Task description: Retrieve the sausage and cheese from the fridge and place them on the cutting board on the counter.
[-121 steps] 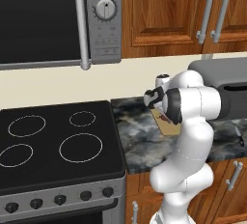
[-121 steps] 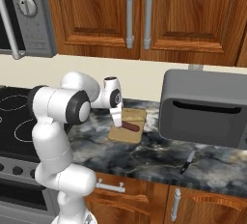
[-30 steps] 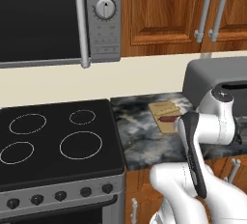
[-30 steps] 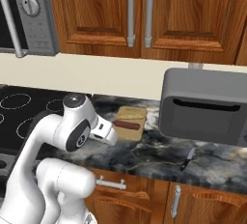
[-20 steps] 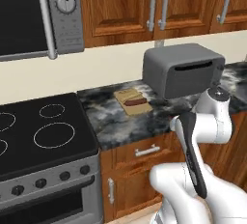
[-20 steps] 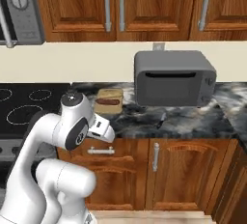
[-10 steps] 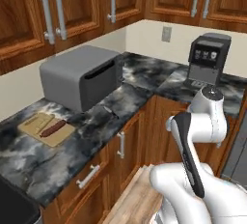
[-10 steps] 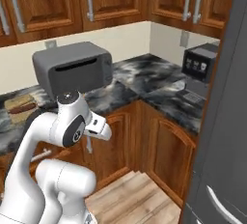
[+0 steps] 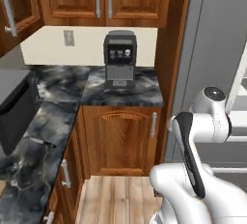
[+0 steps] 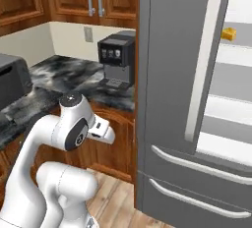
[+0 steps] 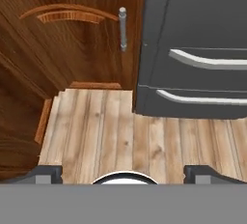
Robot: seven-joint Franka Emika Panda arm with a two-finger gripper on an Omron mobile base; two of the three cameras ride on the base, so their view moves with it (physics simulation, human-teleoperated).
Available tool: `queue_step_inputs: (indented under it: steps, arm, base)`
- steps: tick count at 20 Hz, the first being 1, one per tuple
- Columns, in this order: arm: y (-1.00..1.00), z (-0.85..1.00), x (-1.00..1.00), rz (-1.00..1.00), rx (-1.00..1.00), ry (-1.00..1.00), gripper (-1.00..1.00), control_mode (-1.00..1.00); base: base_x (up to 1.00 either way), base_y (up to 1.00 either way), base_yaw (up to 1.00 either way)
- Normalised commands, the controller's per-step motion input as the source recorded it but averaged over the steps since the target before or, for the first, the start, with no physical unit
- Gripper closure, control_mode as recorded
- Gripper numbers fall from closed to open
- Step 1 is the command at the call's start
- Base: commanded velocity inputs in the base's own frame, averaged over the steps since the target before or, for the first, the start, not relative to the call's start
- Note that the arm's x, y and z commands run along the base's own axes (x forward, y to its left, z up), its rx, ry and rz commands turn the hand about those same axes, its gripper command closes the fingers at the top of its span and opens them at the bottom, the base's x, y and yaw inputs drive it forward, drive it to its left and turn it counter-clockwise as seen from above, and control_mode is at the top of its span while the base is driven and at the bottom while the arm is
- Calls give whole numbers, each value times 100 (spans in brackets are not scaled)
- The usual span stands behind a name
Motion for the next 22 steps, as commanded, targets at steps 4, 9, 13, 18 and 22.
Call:
queue_step_inputs:
  steps: [4, 9, 13, 18, 22]
  arm:
    - [0, 0, 0, 0, 0, 0, -100, 100]
    - [0, 0, 0, 0, 0, 0, -100, 100]
    - [0, 0, 0, 0, 0, 0, -100, 100]
    - [0, 0, 0, 0, 0, 0, -100, 100]
    - [0, 0, 0, 0, 0, 0, -100, 100]
  base:
    - [-11, -33, -60]
    - [0, -61, -11]
    - [1, -66, 0]
    - [29, -51, 2]
    - [41, -39, 2]
